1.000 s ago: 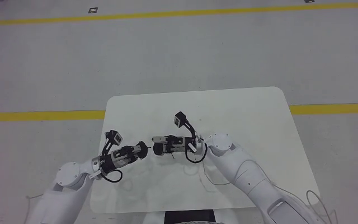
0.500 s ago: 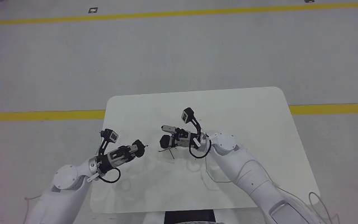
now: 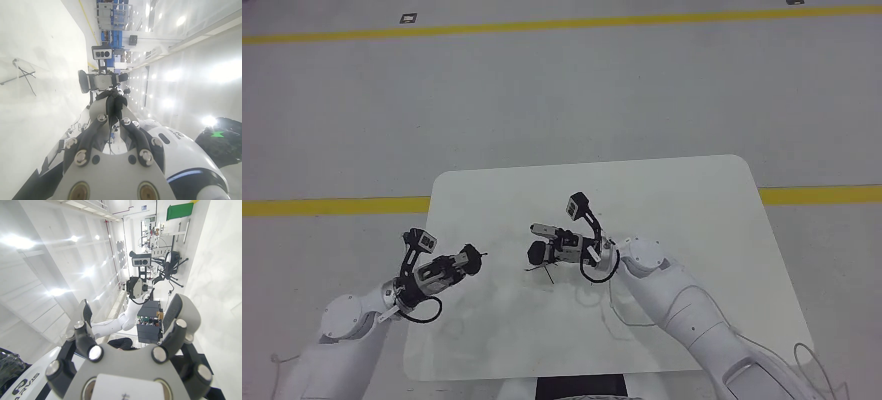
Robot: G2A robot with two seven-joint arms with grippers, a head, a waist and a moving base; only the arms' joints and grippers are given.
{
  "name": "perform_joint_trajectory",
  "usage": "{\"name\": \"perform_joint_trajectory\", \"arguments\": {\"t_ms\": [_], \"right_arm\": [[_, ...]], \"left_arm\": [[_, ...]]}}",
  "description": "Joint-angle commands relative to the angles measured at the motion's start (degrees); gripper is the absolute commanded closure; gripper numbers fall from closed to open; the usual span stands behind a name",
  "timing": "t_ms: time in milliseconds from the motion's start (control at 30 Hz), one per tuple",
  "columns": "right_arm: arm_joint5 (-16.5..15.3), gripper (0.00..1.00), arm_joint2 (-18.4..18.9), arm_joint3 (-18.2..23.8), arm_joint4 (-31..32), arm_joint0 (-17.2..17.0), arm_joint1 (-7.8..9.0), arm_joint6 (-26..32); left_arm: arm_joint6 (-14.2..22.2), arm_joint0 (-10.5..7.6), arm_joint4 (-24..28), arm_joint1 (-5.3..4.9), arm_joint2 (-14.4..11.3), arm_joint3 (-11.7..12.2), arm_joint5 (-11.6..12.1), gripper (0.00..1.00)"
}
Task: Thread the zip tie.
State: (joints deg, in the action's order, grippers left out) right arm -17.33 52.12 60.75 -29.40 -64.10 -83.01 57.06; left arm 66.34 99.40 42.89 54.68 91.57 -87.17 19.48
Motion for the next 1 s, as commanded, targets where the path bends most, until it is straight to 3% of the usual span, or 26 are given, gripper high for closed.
{"name": "perform_joint_trajectory", "arguments": {"t_ms": [0, 167, 433, 500, 600, 733, 967], "right_arm": [[0.00, 0.00, 0.00, 0.00, 0.00, 0.00, 0.00, 0.00], [0.00, 0.00, 0.00, 0.00, 0.00, 0.00, 0.00, 0.00], [0.00, 0.00, 0.00, 0.00, 0.00, 0.00, 0.00, 0.00], [0.63, 0.00, -0.36, 1.59, 4.23, 0.48, 0.26, -1.36], [4.91, 0.00, -1.25, 5.41, 17.73, 1.93, 1.14, -5.61], [14.47, 0.00, -2.75, 14.10, 32.99, 1.93, 2.23, -9.12], [27.47, 0.00, -5.86, 23.62, 51.46, 1.72, 3.35, -9.33]], "left_arm": [[3.07, -0.12, 1.45, 0.63, 1.80, 1.51, 0.00, 1.00], [10.84, -1.55, 4.05, 2.73, 5.83, 5.40, 0.00, 1.00], [10.84, -1.55, 4.05, 2.73, 5.83, 5.40, 0.00, 1.00], [10.84, -1.55, 4.05, 2.73, 5.83, 5.40, 0.00, 1.00], [10.84, -1.55, 4.05, 2.73, 5.83, 5.40, 0.00, 1.00], [10.84, -1.55, 4.05, 2.73, 5.83, 5.40, 0.00, 1.00], [10.84, -1.55, 4.05, 2.73, 5.83, 5.40, 0.00, 1.00]]}}
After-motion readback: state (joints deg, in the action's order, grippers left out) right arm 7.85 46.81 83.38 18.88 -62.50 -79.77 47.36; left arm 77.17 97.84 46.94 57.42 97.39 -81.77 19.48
